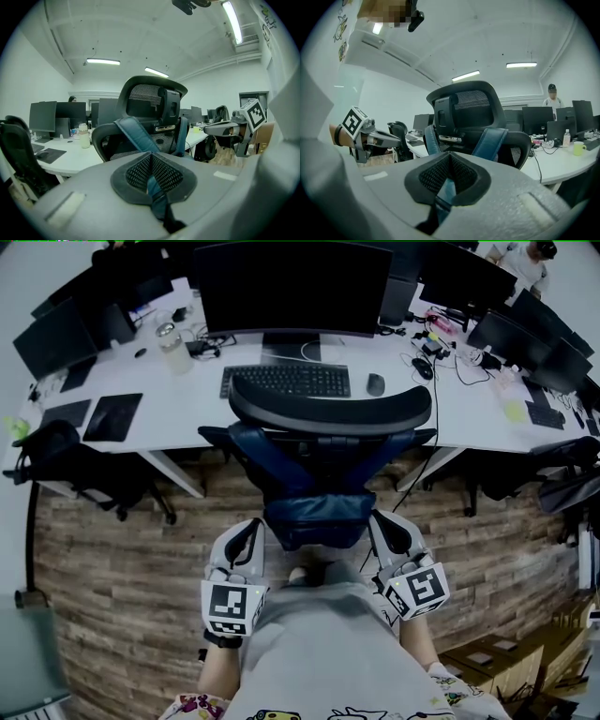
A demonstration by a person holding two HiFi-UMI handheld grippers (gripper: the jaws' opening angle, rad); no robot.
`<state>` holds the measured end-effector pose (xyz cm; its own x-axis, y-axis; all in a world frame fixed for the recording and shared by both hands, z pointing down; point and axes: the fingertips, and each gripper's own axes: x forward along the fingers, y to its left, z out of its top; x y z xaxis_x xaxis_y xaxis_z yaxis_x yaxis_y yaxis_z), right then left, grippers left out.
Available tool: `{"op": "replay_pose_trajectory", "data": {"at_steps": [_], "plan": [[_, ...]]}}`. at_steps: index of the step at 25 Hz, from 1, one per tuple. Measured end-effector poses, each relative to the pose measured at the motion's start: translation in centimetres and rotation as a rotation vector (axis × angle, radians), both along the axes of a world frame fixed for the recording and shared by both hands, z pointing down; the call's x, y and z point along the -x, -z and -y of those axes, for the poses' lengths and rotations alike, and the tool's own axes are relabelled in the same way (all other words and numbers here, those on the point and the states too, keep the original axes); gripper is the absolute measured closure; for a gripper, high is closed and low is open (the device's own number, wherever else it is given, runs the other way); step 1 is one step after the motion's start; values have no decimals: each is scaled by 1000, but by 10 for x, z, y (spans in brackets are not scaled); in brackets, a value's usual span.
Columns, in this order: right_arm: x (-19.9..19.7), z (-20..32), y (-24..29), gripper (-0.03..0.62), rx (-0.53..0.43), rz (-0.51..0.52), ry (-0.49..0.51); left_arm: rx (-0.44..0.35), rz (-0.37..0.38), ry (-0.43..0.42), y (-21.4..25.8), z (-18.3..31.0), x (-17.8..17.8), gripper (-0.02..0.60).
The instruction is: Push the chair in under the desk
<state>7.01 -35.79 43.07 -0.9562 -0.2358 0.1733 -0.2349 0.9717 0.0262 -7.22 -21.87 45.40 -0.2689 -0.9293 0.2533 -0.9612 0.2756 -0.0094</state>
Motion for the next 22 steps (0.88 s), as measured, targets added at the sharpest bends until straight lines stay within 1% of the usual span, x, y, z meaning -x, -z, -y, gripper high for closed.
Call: {"op": "replay_pose_trajectory", "data": {"at_steps": [4, 10, 22], "plan": [[2, -1, 4, 592, 23, 23, 13, -2, 1, 3, 0, -1, 1, 571], [3, -2, 4, 592, 32, 20, 15, -4, 5, 8, 0, -4, 2, 571], [4, -4, 0, 592, 22, 11, 4, 0, 2, 11, -4, -6, 3, 571]]}}
